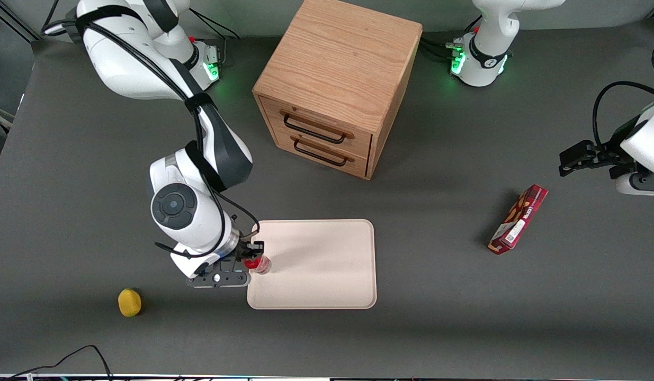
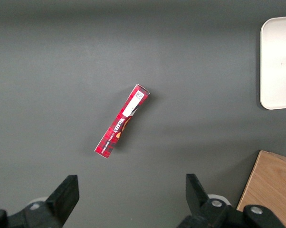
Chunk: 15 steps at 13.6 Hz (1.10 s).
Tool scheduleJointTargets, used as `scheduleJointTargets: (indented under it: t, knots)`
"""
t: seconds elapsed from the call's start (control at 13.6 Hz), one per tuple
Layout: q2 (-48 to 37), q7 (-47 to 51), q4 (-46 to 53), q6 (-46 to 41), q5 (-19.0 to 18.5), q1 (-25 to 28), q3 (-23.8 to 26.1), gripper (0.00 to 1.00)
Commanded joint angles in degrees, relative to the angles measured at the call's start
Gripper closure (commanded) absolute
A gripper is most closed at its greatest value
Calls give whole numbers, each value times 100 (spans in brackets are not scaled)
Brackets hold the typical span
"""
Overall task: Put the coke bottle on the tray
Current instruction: 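Lift the bottle and carry it over the cream tray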
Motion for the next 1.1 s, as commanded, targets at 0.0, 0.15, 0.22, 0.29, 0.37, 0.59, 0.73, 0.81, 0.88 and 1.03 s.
scheduleJointTargets:
  t: [0.0, 0.15, 0.22, 0.29, 0.37, 0.59, 0.73, 0.81, 0.88, 1.03]
  knots:
    - [354, 90, 729, -161, -44, -11, -60, 100]
    - [494, 90, 817, 15, -44, -11, -60, 100]
    - [556, 98, 809, 111, -27, -2, -51, 100]
    - [626, 98, 809, 130, 52, 6, -51, 100]
    - [662, 107, 809, 139, 183, 7, -60, 100]
    - [767, 98, 809, 209, 211, 7, -68, 100]
    - [838, 107, 800, 306, 202, 7, -68, 100]
    - [838, 98, 800, 306, 202, 7, -68, 100]
    - [829, 90, 800, 314, 211, -28, -51, 58]
    - [803, 98, 800, 350, 211, -20, -51, 0]
